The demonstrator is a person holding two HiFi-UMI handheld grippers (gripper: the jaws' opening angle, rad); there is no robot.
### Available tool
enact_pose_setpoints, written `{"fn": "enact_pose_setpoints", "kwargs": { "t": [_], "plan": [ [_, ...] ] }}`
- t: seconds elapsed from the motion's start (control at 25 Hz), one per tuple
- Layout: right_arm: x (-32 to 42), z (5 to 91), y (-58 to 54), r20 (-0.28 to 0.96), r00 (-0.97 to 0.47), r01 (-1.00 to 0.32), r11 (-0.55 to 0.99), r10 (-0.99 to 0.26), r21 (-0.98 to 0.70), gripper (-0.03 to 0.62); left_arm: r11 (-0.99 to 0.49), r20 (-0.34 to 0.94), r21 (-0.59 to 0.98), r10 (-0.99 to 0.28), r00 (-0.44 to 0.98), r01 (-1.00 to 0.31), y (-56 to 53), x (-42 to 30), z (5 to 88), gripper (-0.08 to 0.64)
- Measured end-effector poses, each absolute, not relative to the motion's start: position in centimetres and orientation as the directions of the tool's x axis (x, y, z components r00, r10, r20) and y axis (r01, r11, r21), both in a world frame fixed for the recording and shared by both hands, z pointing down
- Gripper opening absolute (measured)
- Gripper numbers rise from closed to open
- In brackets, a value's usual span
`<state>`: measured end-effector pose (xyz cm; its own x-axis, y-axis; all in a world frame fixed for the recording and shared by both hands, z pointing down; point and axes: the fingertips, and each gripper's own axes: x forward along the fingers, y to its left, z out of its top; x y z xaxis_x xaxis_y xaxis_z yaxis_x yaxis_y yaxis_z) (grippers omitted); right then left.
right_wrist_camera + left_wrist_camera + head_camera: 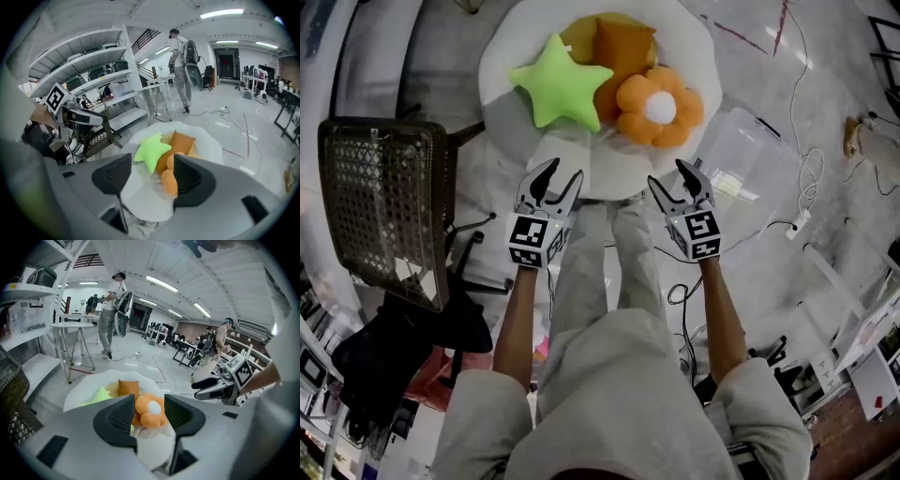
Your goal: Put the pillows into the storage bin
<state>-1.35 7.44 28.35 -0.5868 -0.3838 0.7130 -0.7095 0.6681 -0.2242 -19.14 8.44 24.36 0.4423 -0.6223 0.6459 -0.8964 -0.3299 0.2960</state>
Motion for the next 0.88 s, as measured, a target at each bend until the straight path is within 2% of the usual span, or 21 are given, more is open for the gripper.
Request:
{"fn": "enact_pose_setpoints", "kwargs": {
  "t": [0.28, 0.88],
  "plan": [
    [-3.0, 34.9, 6.2, 0.728, -0.582, -0.698, 0.682, -0.363, -0.218, 0.291, -0.328, 0.643, 0.310, -0.619, 0.451, -0.892, 6.8, -19.5, 30.3, 0.193],
    [-5.3, 50.5, 5.9, 0.793, -0.530, -0.676, 0.714, -0.300, -0.182, 0.409, -0.306, 0.648, 0.357, -0.599, 0.470, -0.883, 7.3, -20.8, 40.3, 0.193]
  ]
}}
